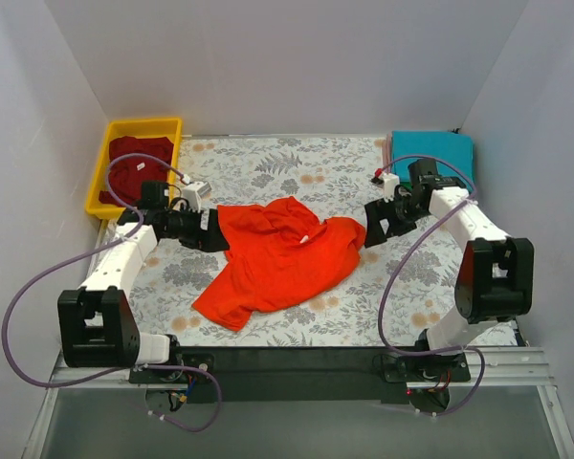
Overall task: Fold and stack the t-shirts
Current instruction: Flatten the tshirt out
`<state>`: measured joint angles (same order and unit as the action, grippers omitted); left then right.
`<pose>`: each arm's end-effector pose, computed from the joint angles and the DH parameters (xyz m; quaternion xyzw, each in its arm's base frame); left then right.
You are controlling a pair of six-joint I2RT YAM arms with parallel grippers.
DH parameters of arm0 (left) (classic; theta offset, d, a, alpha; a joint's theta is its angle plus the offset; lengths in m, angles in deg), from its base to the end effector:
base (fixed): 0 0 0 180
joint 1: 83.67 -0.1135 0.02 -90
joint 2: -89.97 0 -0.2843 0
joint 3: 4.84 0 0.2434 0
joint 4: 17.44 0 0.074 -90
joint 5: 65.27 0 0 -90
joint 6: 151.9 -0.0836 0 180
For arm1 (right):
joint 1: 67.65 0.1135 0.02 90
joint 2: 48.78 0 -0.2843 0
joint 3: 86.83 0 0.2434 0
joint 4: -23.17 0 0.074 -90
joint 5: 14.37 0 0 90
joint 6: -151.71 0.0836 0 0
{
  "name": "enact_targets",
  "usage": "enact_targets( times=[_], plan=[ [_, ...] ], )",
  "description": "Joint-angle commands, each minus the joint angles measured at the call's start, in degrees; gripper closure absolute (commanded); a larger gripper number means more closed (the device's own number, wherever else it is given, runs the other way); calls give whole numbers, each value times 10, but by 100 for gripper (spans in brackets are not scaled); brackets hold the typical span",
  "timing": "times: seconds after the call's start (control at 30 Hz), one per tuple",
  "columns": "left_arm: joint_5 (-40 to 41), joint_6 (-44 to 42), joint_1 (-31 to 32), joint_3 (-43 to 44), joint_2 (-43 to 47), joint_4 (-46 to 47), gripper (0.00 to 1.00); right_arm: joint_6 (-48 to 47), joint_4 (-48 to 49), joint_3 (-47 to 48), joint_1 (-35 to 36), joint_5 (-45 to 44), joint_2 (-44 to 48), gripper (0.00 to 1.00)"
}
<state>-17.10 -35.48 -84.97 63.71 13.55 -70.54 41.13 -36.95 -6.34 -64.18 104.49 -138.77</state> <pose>0.2617 -0.0498 0.2374 -0.1298 0.8994 -0.3882 0.1534 0.3083 0.0591 0.2196 -0.2417 0.9231 0.2171 0.2059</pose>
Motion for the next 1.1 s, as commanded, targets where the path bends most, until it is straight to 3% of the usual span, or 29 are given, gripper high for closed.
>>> enact_targets(
  times=[0.0,0.27,0.63,0.87,1.07],
  plan=[
    [53,-30,40,-10,-16,0,24,7,35,67,30,-34,-38,4],
    [147,-45,62,-34,-60,1,32,-12,33,214,74,-86,-177,15],
    [199,-67,82,-90,-92,-3,37,-49,31,206,107,-108,-242,28],
    [211,-54,99,-104,-121,17,44,-57,31,191,111,-116,-244,60],
    [194,-48,123,-95,-128,14,55,-62,21,191,112,-126,-239,74]
  ],
)
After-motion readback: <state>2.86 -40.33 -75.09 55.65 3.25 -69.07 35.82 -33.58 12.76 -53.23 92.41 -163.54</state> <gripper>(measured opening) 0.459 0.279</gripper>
